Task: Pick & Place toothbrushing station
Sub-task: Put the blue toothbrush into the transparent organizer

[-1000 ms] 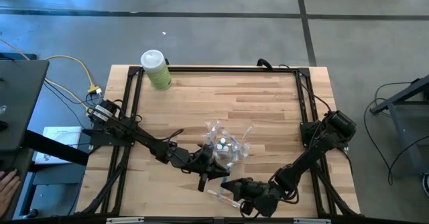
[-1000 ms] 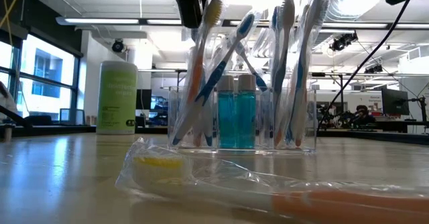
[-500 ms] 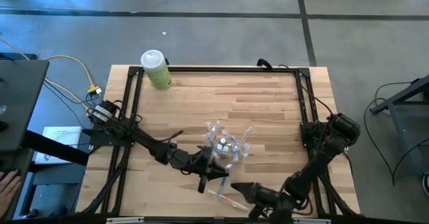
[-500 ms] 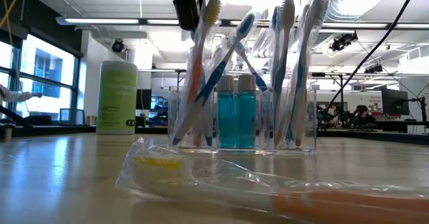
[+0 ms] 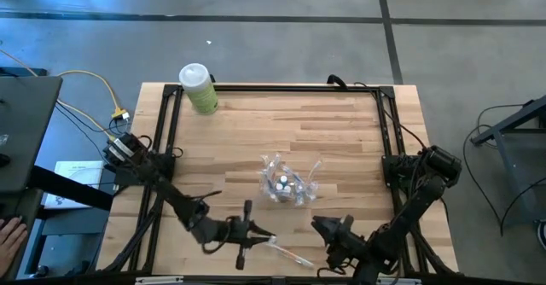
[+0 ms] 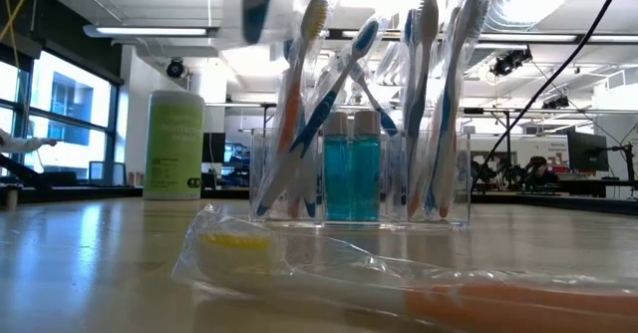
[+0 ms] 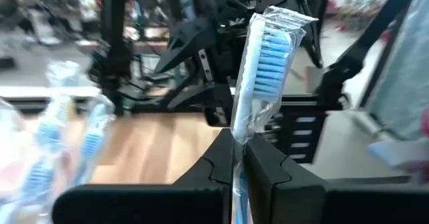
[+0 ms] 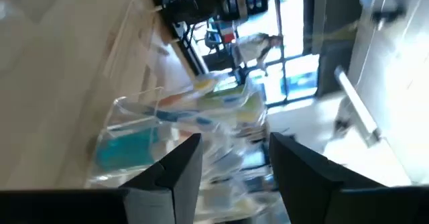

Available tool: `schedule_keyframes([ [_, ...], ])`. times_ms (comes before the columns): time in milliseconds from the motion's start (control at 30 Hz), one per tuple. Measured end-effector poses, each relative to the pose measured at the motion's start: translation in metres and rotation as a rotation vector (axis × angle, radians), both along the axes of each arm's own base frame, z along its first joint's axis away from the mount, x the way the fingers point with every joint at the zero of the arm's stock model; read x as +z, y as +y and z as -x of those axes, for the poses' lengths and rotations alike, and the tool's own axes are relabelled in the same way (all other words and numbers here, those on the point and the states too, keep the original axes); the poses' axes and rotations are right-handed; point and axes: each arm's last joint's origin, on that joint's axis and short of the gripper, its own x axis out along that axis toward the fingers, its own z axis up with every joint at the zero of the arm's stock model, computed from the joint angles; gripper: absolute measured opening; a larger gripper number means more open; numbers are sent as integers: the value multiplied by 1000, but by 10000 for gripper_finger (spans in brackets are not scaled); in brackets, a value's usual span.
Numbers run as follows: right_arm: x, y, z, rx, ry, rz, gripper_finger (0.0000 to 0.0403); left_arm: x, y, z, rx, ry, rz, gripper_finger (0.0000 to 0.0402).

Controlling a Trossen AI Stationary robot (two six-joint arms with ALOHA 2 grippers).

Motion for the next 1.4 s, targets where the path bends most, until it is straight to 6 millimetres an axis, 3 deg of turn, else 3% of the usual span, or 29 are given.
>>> schedule_keyframes([
  [267, -7, -20, -1, -69, -68, -199, 166, 0, -11, 13, 99, -2, -109, 8],
  [467, -2, -32, 6, -100, -127, -22, 166, -2, -2, 4, 106, 18, -71, 8],
  [667, 21, -60, 25, -108, -136, -40, 165, -6, 5, -2, 69, 55, -47, 8],
  [800, 52, -77, 48, -92, -261, -236, 165, -6, 5, -3, 70, 52, -48, 8],
  [967, 75, -92, 64, -152, -441, -654, 166, -6, 5, -3, 70, 52, -51, 8],
  [1133, 71, -85, 59, -241, -529, -962, 166, -6, 6, -4, 41, 50, -46, 8],
  [1400, 56, -65, 38, -186, -496, -853, 166, -5, 13, -10, 28, 41, -29, 8],
])
